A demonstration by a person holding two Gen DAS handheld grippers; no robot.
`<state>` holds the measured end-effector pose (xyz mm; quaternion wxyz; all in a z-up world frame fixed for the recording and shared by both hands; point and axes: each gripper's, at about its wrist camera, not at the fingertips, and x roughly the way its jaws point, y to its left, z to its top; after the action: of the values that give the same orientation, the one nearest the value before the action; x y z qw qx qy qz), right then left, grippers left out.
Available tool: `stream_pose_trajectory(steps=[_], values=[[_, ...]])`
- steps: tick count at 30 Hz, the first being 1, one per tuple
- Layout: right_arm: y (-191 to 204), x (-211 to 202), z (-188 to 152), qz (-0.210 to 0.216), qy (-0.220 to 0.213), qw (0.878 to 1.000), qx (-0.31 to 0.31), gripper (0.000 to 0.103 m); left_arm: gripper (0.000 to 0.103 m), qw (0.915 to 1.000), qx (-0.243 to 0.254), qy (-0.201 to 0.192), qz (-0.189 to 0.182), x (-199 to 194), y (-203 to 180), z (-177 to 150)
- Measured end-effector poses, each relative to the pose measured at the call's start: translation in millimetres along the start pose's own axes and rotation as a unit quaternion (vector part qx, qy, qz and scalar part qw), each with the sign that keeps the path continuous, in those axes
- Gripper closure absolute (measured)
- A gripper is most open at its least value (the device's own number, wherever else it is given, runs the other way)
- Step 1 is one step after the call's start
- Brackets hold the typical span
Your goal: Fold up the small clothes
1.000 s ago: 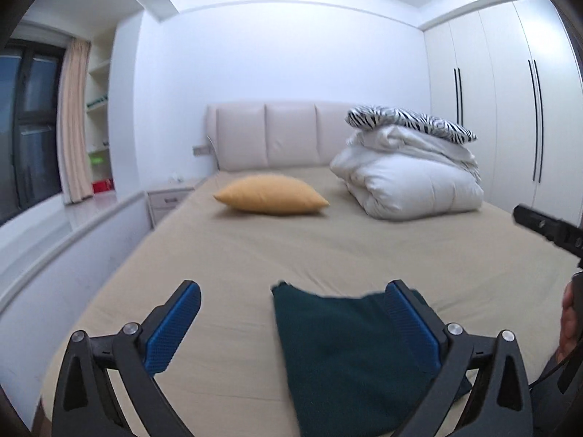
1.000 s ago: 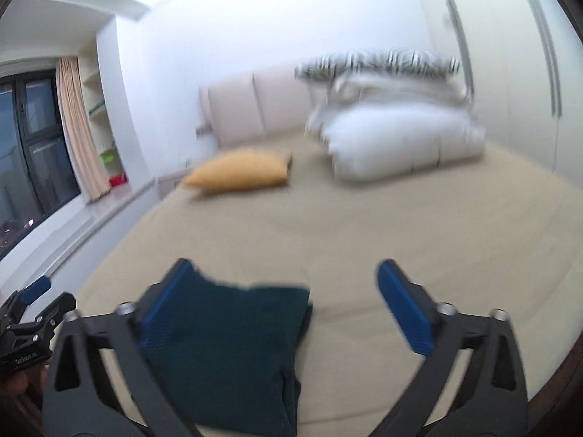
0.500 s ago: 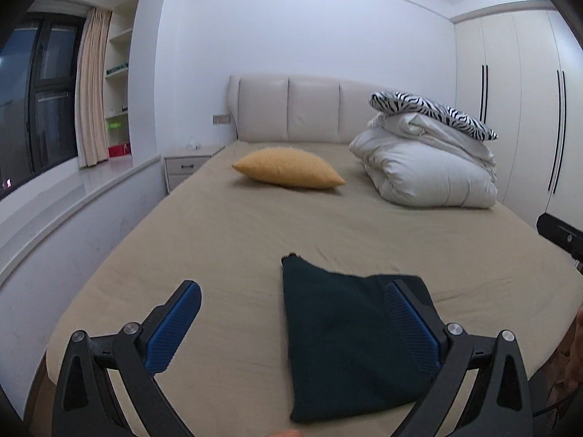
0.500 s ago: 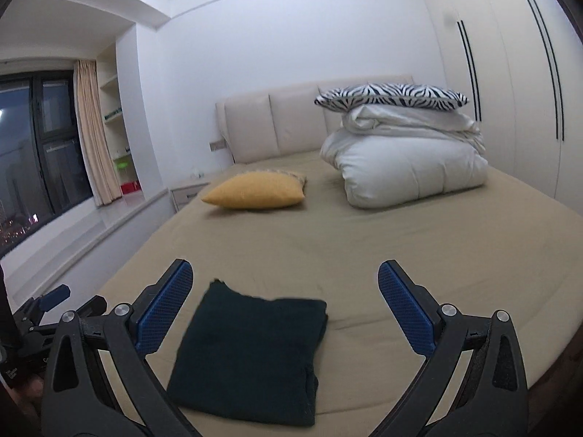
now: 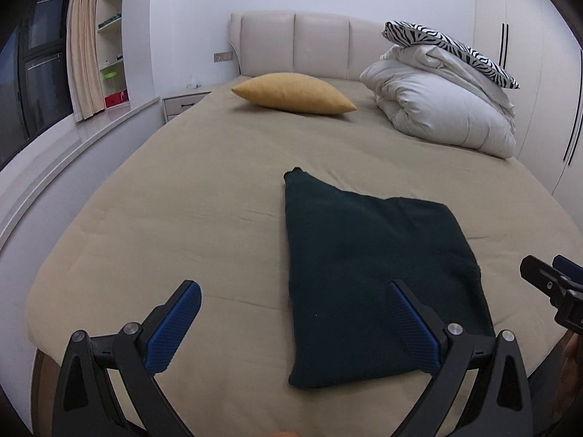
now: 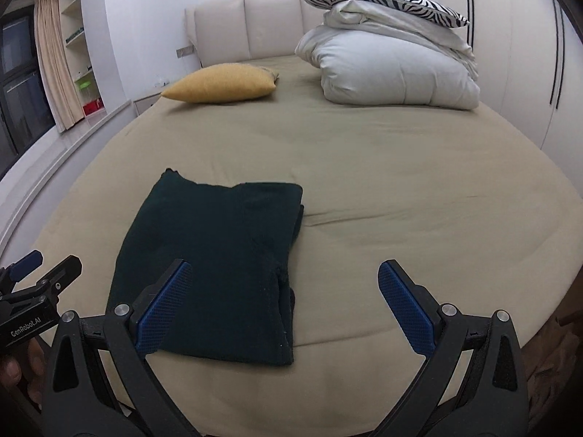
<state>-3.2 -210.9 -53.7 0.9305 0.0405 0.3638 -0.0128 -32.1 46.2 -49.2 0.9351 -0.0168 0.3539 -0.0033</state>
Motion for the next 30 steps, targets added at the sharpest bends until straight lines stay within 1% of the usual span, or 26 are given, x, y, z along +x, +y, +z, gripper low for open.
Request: stream_pose_trajectory(steps=[5, 11, 19, 30], values=[[9.0, 23.2, -23.1, -0.010, 0.022, 1.000, -0.012, 0.000, 0.000, 0.9998, 0.012, 0.017, 0.008, 13.2, -2.8, -11.6], [13.6, 39.0, -35.8, -0.012, 0.036, 0.999, -0.023, 0.000, 0.000, 0.9995, 0.014, 0.026, 0.011, 19.8, -2.8, -19.0], [14.4, 47.0, -41.9, -0.010, 0.052, 0.998, -0.030, 0.000, 0.000, 0.9993, 0.011, 0.033, 0.014, 23.4, 0.2, -19.9], [21.6, 49.3, -40.7, -0.010, 0.055, 0.998, -0.031, 0.000, 0.000, 0.9992, 0.010, 0.035, 0.015, 24.0, 1.3, -20.3]])
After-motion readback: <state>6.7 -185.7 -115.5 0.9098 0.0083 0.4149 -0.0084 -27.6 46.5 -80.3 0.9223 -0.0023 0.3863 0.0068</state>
